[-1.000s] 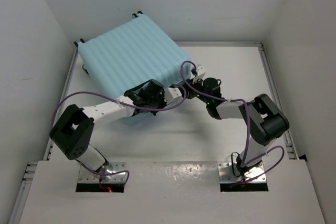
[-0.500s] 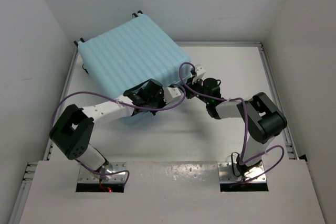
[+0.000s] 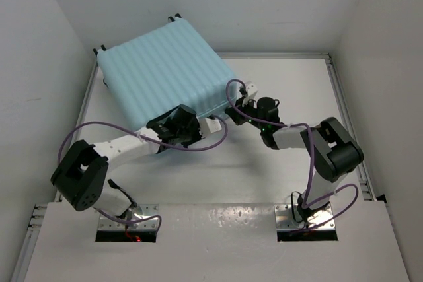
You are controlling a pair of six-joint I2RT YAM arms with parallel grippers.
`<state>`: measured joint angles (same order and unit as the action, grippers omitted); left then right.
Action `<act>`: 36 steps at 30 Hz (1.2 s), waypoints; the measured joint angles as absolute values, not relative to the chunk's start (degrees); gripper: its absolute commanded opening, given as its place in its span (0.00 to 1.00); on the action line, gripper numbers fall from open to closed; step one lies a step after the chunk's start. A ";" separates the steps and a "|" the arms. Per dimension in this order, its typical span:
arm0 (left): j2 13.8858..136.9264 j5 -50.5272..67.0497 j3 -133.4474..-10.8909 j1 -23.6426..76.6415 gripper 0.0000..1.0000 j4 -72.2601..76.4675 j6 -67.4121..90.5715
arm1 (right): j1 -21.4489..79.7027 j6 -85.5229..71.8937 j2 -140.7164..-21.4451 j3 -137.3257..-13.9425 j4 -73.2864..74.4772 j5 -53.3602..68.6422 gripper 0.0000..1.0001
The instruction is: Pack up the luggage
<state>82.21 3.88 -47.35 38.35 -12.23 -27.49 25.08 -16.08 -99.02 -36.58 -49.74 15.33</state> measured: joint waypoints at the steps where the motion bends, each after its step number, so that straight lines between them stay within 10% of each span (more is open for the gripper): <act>1: 82.06 4.05 -47.20 38.06 0.00 -12.38 -28.16 | 24.91 -15.73 -98.87 -36.58 -49.39 15.44 0.00; 24: 84.49 3.86 -49.65 35.94 0.00 -14.74 -34.46 | 14.52 -2.17 -100.25 -60.60 -6.92 23.57 0.00; 36: 87.24 4.78 -53.15 34.46 0.00 -17.39 -36.36 | 11.07 -11.68 -111.98 -62.61 -28.21 32.77 0.00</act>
<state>87.24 4.78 -53.15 34.46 -17.39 -36.36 11.07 -11.68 -111.98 -62.61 -28.21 32.77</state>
